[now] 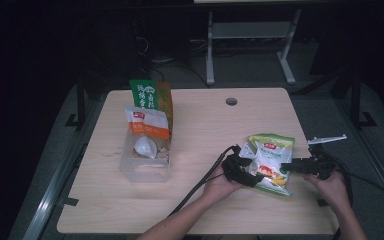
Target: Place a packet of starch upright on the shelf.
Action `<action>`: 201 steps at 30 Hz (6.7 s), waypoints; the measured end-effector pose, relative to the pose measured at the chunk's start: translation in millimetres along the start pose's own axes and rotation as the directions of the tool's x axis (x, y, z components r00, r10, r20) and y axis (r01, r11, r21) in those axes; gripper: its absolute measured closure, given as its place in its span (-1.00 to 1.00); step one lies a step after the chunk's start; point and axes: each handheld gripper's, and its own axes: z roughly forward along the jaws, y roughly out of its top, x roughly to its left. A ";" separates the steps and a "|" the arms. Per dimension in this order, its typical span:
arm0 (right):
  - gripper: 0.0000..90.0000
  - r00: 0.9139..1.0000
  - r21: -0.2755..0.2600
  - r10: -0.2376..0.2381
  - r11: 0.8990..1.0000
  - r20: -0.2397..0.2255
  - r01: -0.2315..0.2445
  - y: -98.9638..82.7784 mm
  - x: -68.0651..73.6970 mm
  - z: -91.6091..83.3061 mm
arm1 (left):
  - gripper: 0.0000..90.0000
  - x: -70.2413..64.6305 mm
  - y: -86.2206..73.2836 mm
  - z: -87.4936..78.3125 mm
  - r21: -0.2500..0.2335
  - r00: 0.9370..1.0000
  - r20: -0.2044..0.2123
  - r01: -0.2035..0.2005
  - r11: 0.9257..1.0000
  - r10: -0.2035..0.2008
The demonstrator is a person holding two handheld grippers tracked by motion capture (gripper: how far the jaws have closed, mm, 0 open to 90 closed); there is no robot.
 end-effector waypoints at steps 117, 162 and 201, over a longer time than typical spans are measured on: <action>0.92 0.920 -0.210 -0.387 0.906 -0.063 0.367 45.1 131.3 -3.0 | -0.15 -19.8 -83.8 -137.4 -0.106 0.998 -0.055 -0.001 0.994 -0.004; 0.93 0.816 -0.248 -0.533 0.840 -0.222 0.482 139.0 242.8 58.1 | -0.21 -26.0 -123.6 -165.4 -0.125 0.998 -0.059 -0.001 0.992 -0.007; 0.93 0.734 -0.212 -0.580 0.814 -0.354 0.541 179.2 327.8 162.5 | -0.30 -26.6 -133.8 -170.0 -0.141 0.997 -0.067 0.024 0.990 -0.034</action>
